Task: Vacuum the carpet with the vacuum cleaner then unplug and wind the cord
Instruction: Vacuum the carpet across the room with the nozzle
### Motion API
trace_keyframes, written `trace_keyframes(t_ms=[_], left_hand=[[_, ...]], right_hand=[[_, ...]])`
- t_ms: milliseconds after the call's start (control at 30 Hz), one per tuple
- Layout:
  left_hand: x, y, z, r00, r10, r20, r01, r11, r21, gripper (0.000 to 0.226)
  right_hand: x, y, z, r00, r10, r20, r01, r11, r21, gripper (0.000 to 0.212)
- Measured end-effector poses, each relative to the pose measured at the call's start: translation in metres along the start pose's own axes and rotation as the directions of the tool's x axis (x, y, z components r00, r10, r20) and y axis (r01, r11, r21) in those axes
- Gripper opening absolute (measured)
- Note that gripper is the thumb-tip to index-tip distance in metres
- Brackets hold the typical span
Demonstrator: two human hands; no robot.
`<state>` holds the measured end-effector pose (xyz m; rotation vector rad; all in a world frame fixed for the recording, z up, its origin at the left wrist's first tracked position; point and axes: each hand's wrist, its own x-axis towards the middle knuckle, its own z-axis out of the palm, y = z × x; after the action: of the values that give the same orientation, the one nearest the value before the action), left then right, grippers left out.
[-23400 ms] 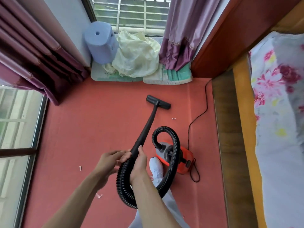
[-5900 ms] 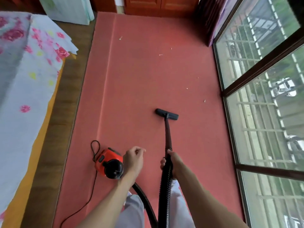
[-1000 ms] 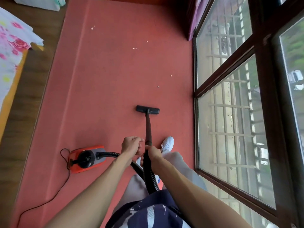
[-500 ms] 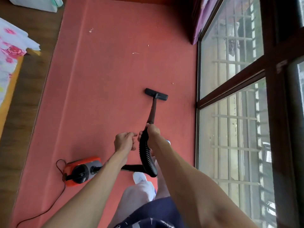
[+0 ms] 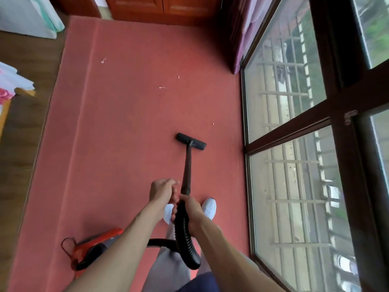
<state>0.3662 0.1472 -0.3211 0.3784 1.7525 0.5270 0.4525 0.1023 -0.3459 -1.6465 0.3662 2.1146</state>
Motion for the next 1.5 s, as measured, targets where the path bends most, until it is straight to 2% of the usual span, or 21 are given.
trace_keyframes(t_ms=[100, 233, 400, 533, 667, 767, 833, 1033, 1100, 1233, 1300, 1500], left_hand=[[-0.002, 0.012, 0.004, 0.996, 0.015, 0.085, -0.019, 0.999, 0.045, 0.017], [0.006, 0.021, 0.006, 0.992, 0.033, 0.121, -0.043, 0.996, 0.082, 0.018], [0.016, 0.028, 0.001, 0.991, 0.035, 0.127, -0.049, 0.992, 0.113, 0.023], [0.032, 0.03, -0.007, 0.998, -0.001, 0.066, -0.006, 0.996, 0.093, 0.023], [0.043, 0.035, -0.014, 0.999, -0.023, 0.038, 0.02, 0.996, 0.088, 0.022], [0.051, 0.041, -0.016, 1.0, -0.017, 0.02, 0.015, 0.996, 0.089, 0.022], [0.055, 0.045, -0.013, 1.0, -0.016, 0.023, 0.014, 0.996, 0.087, 0.023], [0.05, 0.06, 0.008, 0.996, -0.014, 0.089, 0.005, 0.995, 0.095, 0.022], [0.048, 0.064, 0.014, 0.993, -0.013, 0.117, 0.001, 0.995, 0.101, 0.023], [0.048, 0.067, 0.019, 0.99, -0.015, 0.14, 0.002, 0.996, 0.09, 0.023], [0.05, 0.066, 0.014, 0.991, -0.017, 0.136, 0.005, 0.996, 0.086, 0.023], [0.06, 0.055, -0.014, 0.997, -0.036, 0.061, 0.032, 0.997, 0.064, 0.023]], right_hand=[[-0.01, 0.018, 0.007, 0.999, -0.033, -0.033, 0.035, 0.998, 0.056, 0.034], [0.0, 0.01, 0.015, 0.993, -0.091, -0.077, 0.102, 0.984, 0.147, 0.028], [0.022, -0.03, 0.004, 0.986, -0.111, -0.123, 0.136, 0.967, 0.215, 0.021], [0.045, -0.084, -0.012, 0.979, -0.156, -0.132, 0.184, 0.954, 0.238, 0.022], [0.067, -0.149, -0.027, 0.983, -0.156, -0.099, 0.171, 0.97, 0.172, 0.026], [0.077, -0.178, -0.036, 0.982, -0.14, -0.126, 0.141, 0.99, -0.005, 0.025], [0.08, -0.178, -0.039, 0.977, -0.136, -0.163, 0.112, 0.983, -0.147, 0.024], [0.053, -0.119, -0.021, 0.927, -0.209, -0.312, 0.076, 0.918, -0.388, 0.024], [0.038, -0.098, -0.009, 0.935, -0.207, -0.288, 0.083, 0.918, -0.389, 0.029], [0.03, -0.076, 0.003, 0.988, -0.083, -0.127, 0.056, 0.978, -0.202, 0.026], [0.038, -0.077, 0.005, 0.995, -0.063, -0.083, 0.047, 0.981, -0.19, 0.027], [0.086, -0.129, 0.007, 0.978, -0.101, -0.18, 0.036, 0.942, -0.334, 0.016]])
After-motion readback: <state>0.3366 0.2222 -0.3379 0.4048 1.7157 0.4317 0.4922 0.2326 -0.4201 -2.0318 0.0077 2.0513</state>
